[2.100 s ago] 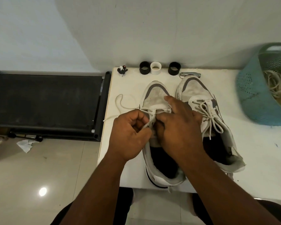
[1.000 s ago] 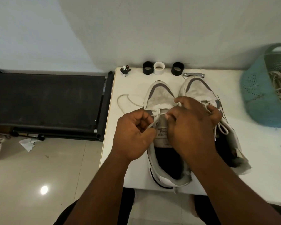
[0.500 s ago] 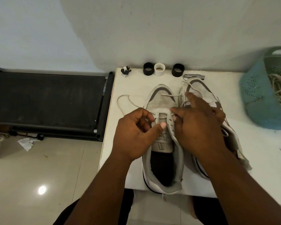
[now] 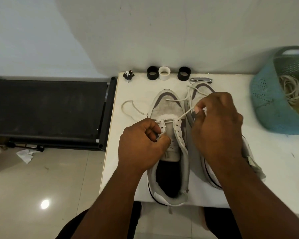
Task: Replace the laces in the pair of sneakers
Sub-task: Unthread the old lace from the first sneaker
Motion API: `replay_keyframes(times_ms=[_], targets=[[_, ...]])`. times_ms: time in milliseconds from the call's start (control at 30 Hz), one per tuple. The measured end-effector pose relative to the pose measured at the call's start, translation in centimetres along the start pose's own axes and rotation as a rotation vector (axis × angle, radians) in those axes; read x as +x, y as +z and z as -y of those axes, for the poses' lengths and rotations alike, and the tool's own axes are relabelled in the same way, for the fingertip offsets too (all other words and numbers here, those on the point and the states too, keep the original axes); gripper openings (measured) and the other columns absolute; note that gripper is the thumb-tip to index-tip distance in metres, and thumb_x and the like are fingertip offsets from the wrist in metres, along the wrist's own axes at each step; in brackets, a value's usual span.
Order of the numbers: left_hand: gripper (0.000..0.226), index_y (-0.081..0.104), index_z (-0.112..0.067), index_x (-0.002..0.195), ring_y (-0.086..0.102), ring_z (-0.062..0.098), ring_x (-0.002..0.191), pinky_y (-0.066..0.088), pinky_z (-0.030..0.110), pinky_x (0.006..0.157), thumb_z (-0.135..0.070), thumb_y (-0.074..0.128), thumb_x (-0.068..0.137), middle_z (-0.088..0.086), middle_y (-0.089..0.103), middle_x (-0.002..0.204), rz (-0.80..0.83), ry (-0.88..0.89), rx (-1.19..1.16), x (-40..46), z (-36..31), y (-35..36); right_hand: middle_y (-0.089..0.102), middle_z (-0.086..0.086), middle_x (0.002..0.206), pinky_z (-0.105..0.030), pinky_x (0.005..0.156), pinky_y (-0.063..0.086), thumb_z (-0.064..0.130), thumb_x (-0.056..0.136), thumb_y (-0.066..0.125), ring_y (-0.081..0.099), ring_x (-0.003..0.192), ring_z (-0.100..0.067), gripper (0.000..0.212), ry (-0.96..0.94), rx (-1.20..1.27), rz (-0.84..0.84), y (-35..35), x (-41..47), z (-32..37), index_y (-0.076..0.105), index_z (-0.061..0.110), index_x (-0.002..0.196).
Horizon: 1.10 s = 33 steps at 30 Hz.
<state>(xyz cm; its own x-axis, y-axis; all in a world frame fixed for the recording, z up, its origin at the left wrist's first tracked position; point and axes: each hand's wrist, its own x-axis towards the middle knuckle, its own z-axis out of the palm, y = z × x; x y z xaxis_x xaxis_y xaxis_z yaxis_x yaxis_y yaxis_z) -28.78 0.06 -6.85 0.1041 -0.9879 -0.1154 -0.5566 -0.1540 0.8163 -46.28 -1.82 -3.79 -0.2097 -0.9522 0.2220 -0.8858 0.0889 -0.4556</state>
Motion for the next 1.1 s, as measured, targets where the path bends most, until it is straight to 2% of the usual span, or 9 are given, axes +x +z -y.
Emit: replay_keyframes(times_ms=[167,233,367,500,600,767,867,967,1100], targets=[[0.013,0.066,-0.030,0.074,0.058,0.006,0.055,0.048,0.024,0.058,-0.039,0.072,0.067,-0.012,0.063,0.060,0.001,-0.006,-0.030,0.0,0.1,0.0,0.053,0.003,0.140,-0.056,0.108,0.029,0.026,0.090,0.064,0.049,0.131,-0.020,0.043,-0.046,-0.132,0.187,0.4,-0.5,0.3,0.060,0.037,0.132],[0.012,0.066,-0.029,0.074,0.056,0.006,0.053,0.047,0.024,0.057,-0.036,0.072,0.068,-0.010,0.063,0.060,0.001,-0.002,-0.053,0.0,0.2,0.0,0.060,0.007,0.132,-0.060,0.110,0.023,0.031,0.089,0.063,0.050,0.129,-0.018,0.031,-0.098,-0.178,0.254,1.3,-0.7,0.0,0.069,0.041,0.118],[0.011,0.065,-0.029,0.075,0.055,0.005,0.053,0.046,0.020,0.056,-0.036,0.072,0.070,-0.010,0.063,0.061,0.000,0.005,-0.062,0.1,0.3,0.0,0.065,0.011,0.107,-0.058,0.108,0.027,0.026,0.094,0.062,0.060,0.103,-0.016,0.013,-0.064,-0.115,0.141,1.3,-0.5,-0.5,0.072,0.034,0.092],[0.011,0.066,-0.029,0.074,0.057,0.006,0.055,0.046,0.017,0.055,-0.037,0.071,0.070,-0.009,0.064,0.062,0.003,-0.002,-0.056,0.0,0.3,0.0,0.062,0.005,0.119,-0.053,0.102,0.035,0.025,0.096,0.059,0.058,0.109,-0.017,0.014,0.065,0.016,-0.056,-0.4,0.3,-0.3,0.068,0.030,0.106],[0.011,0.066,-0.030,0.074,0.058,0.007,0.056,0.047,0.019,0.056,-0.038,0.071,0.070,-0.009,0.064,0.062,0.008,-0.016,-0.050,0.1,0.2,-0.1,0.047,0.004,0.146,-0.055,0.110,0.024,0.031,0.092,0.062,0.044,0.134,-0.016,0.039,-0.006,-0.097,0.040,-0.1,-0.2,0.2,0.061,0.038,0.131],[0.011,0.065,-0.029,0.074,0.057,0.006,0.054,0.046,0.020,0.056,-0.038,0.070,0.070,-0.008,0.063,0.062,0.006,-0.012,-0.053,0.1,0.2,-0.1,0.057,0.008,0.135,-0.056,0.111,0.019,0.035,0.091,0.064,0.047,0.131,-0.016,0.012,-0.068,-0.175,0.191,1.3,-0.6,0.0,0.075,0.035,0.096],[0.011,0.066,-0.029,0.075,0.058,0.007,0.056,0.048,0.021,0.057,-0.037,0.071,0.071,-0.009,0.064,0.063,0.004,-0.004,-0.052,0.1,0.3,-0.1,0.058,0.006,0.126,-0.055,0.110,0.021,0.025,0.093,0.061,0.054,0.117,-0.015,0.011,0.035,-0.111,0.006,0.0,0.2,-0.4,0.071,0.029,0.097],[0.009,0.065,-0.030,0.074,0.060,0.006,0.057,0.048,0.019,0.057,-0.037,0.071,0.072,-0.010,0.065,0.063,-0.004,0.006,-0.033,0.1,0.2,-0.1,0.054,0.000,0.136,-0.058,0.111,0.021,0.027,0.096,0.061,0.051,0.123,-0.020,0.018,0.092,-0.088,-0.160,-1.6,0.9,-0.8,0.071,0.026,0.111],[0.010,0.065,-0.029,0.075,0.060,0.007,0.056,0.049,0.022,0.058,-0.037,0.071,0.071,-0.010,0.065,0.062,-0.007,0.003,-0.046,0.1,0.2,-0.1,0.041,-0.002,0.153,-0.063,0.112,0.011,0.027,0.085,0.069,0.036,0.144,-0.023,0.045,-0.066,-0.224,0.107,0.0,-0.2,0.1,0.064,0.038,0.128]])
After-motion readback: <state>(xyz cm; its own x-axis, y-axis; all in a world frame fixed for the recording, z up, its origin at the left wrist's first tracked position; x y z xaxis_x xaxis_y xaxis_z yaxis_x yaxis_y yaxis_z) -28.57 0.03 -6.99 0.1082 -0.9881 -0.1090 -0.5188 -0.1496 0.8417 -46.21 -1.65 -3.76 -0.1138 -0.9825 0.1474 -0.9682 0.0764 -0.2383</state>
